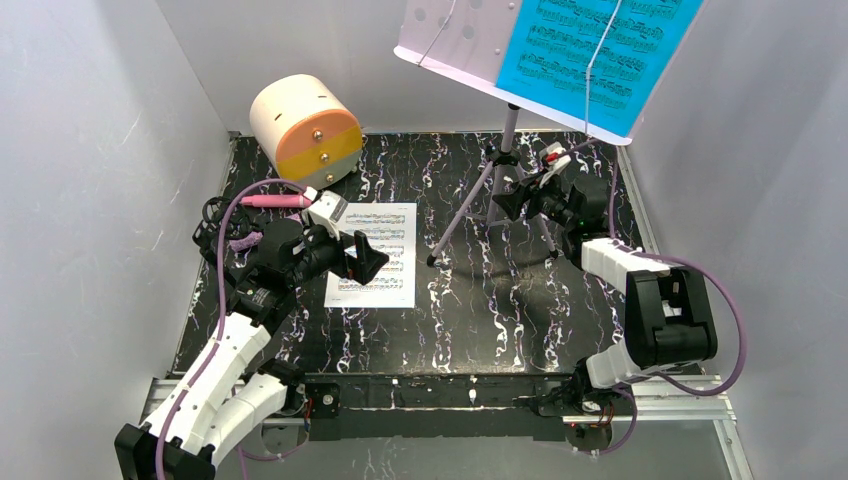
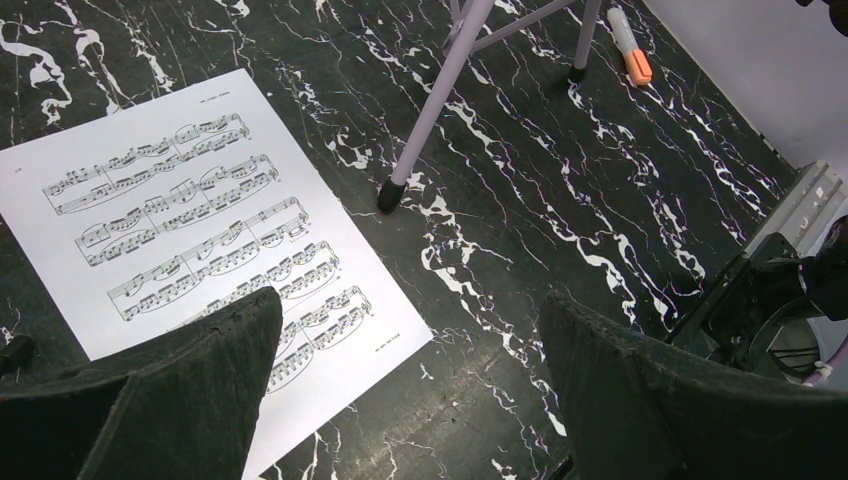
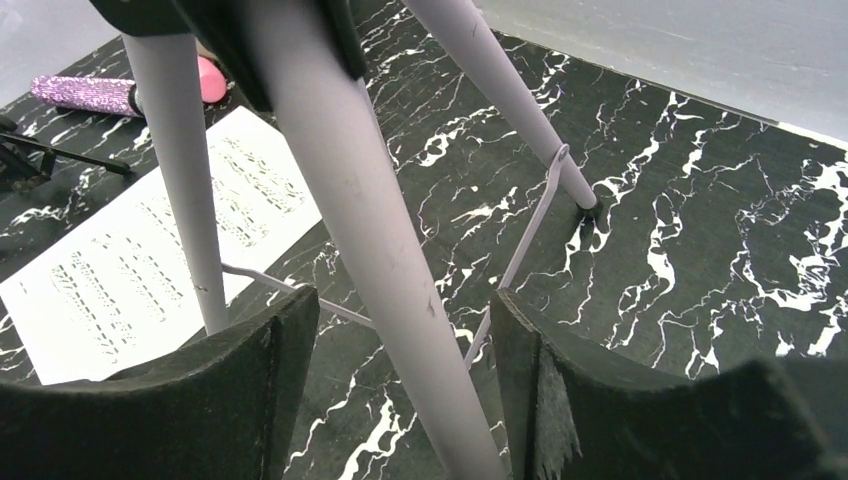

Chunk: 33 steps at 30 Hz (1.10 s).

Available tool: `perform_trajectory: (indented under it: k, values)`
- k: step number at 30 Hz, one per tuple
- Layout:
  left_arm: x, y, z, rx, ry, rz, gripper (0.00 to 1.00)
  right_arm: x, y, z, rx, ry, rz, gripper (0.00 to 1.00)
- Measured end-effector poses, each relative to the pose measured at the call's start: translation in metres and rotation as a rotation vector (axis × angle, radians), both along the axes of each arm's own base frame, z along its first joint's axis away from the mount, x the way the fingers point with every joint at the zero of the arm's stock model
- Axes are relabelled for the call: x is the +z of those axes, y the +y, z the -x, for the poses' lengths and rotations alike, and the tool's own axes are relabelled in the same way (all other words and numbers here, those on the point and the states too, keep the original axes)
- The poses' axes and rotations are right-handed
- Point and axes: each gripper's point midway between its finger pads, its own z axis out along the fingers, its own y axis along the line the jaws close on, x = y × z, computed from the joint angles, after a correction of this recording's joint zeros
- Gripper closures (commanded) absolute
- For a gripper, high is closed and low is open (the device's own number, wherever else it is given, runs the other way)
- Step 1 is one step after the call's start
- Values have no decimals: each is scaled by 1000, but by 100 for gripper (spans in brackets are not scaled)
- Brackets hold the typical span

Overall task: Pack up the instrument practice props
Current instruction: Adjust the music stand at the center of the board.

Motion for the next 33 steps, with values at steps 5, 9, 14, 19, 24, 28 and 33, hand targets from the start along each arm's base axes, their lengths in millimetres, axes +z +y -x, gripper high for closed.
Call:
perform_trajectory:
  k: [5, 9, 14, 19, 24, 28, 33]
  values:
    - [-1, 0, 0, -1, 2, 0, 2, 8, 5, -4, 28, -21, -13, 38]
    - [-1, 0, 0, -3, 4, -1, 2, 15, 8, -10, 44, -43, -23, 47]
    - [-2, -1, 0, -3, 6, -1, 3, 16, 8, -12, 39, -51, -22, 63]
    - [-3, -1, 0, -3, 10, -3, 3, 18, 12, -9, 57, -63, -19, 75]
    - [-4, -1, 0, -3, 14, -4, 3, 18, 4, 0, 5, -72, -11, 81]
    - [-4, -1, 0, -3, 13, -4, 3, 17, -5, 9, -45, -86, 2, 81]
    - [-4, -1, 0, -3, 13, -4, 3, 16, -10, 12, -72, -95, 12, 58]
